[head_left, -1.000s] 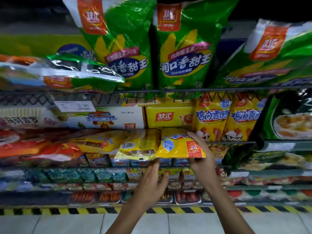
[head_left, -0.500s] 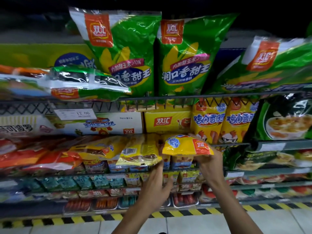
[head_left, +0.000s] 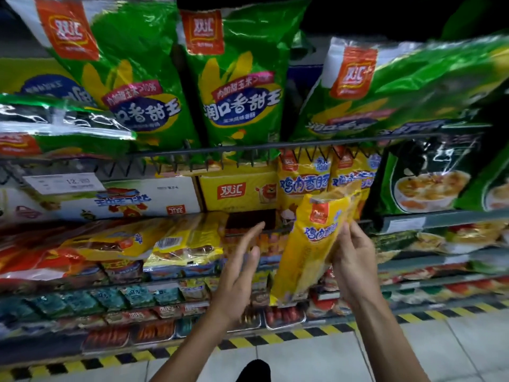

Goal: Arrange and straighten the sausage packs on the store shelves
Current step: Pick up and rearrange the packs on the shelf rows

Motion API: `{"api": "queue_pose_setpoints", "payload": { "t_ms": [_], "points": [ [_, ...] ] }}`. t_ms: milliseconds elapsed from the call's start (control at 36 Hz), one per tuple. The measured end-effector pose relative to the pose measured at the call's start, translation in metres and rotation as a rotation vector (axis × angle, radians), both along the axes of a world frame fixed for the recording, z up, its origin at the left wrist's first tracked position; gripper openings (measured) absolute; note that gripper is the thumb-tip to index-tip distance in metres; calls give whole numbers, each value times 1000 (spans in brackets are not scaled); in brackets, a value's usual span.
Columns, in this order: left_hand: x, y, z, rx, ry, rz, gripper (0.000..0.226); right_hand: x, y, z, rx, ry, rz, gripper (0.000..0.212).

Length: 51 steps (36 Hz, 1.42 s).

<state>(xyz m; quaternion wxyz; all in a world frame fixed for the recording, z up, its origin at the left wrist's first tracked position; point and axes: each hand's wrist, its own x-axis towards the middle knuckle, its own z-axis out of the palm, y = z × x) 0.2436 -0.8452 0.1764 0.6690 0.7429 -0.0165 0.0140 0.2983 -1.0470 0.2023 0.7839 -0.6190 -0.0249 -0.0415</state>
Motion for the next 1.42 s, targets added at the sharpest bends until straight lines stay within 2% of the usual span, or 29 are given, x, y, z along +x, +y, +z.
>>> {"api": "queue_pose_setpoints", "payload": {
  "t_ms": [56,111,167,194,250,306,389,500,639,778,833,889,917,944,1028,1194,1306,1417],
  "points": [
    [8,-5,2,-54,121,-114,37,-2,5,-3,93,65,16,38],
    [16,-11,3,-113,305,-201,39,-4,11,-6,186,134,37,33],
    [18,-16,2,-214,505,-295,54,-4,16,-6,217,180,66,35],
    [19,-16,-1,-285,562,-337,71,-4,17,-6,225,201,81,36],
    [23,-14,-8,-383,606,-397,99,-3,18,-3,230,236,105,40],
    [24,-13,-10,-447,607,-437,102,-4,19,-3,233,287,122,46],
    [25,-11,-9,-552,680,-490,104,-6,22,-2,213,354,152,38],
    [23,-8,-12,-446,609,-503,87,-11,18,-9,82,328,115,21],
    [15,-8,-15,-390,524,-471,95,-10,6,-8,-111,277,63,17],
    [5,-14,-9,-475,525,-261,97,-13,-8,-9,-49,324,107,46],
    [4,-16,-7,-464,498,-140,80,-14,-11,-12,-79,294,161,54],
    [5,-16,0,-410,441,-74,54,-14,-11,-16,-165,250,260,45],
    [5,-15,1,-377,408,-62,51,-14,-9,-15,-202,218,299,39],
    [6,-13,3,-348,378,-48,53,-15,-8,-14,-251,170,314,38],
    [7,-9,6,-233,287,-38,51,-14,-4,-13,-363,62,290,52],
    [14,-2,13,-48,114,22,48,-7,3,-9,-352,-50,204,56],
    [20,-3,15,-38,-20,173,57,3,12,1,-389,-128,179,54],
    [28,-14,27,-64,-140,299,56,22,25,8,-406,-170,125,53]
  ]
}}
